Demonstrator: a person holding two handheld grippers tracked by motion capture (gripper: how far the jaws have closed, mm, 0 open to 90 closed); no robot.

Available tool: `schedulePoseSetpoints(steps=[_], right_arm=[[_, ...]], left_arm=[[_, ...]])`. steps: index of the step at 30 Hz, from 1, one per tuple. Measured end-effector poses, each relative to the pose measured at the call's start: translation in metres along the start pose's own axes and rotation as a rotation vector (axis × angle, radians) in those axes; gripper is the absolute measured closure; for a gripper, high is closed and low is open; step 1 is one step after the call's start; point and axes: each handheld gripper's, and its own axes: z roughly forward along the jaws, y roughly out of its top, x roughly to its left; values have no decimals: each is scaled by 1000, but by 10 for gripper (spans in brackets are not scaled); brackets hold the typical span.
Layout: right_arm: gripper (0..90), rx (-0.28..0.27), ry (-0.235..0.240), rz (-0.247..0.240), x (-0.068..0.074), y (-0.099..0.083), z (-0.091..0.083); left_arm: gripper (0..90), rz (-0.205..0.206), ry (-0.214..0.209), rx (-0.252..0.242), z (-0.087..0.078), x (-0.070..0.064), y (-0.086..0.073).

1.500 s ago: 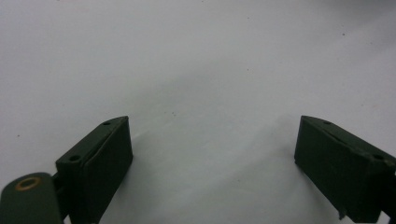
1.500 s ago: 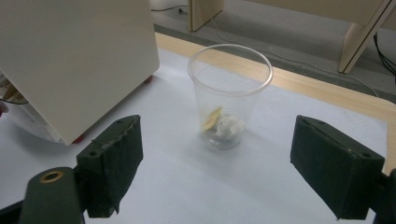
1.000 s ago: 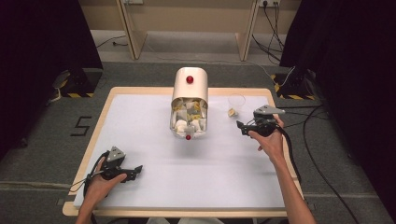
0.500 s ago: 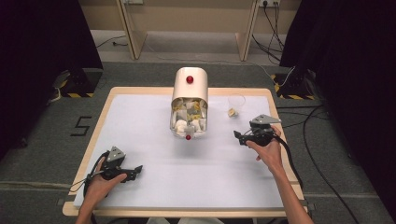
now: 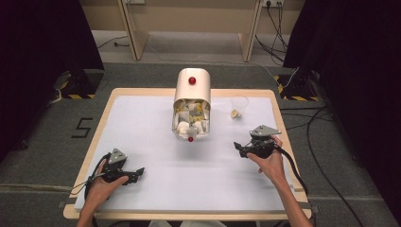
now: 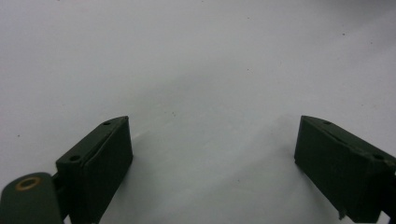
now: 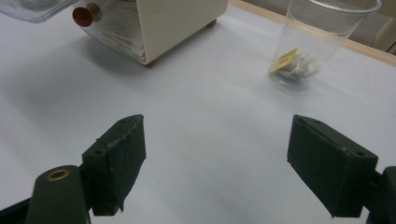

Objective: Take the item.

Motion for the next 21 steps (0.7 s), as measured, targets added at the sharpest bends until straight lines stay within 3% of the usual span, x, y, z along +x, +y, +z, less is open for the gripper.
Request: schedulePoseSetpoints(steps=[13,20,21], right_arm=[[206,21,1,-50,20,-15,-7],[203,40,-4,-19,18,-30,-11],[203,41,1,3,17,-34,-12]], left_arm=[[104,0,0,0,0,0,0],[104,1,0,1,0,0,0],[104,2,0,1,0,0,0]])
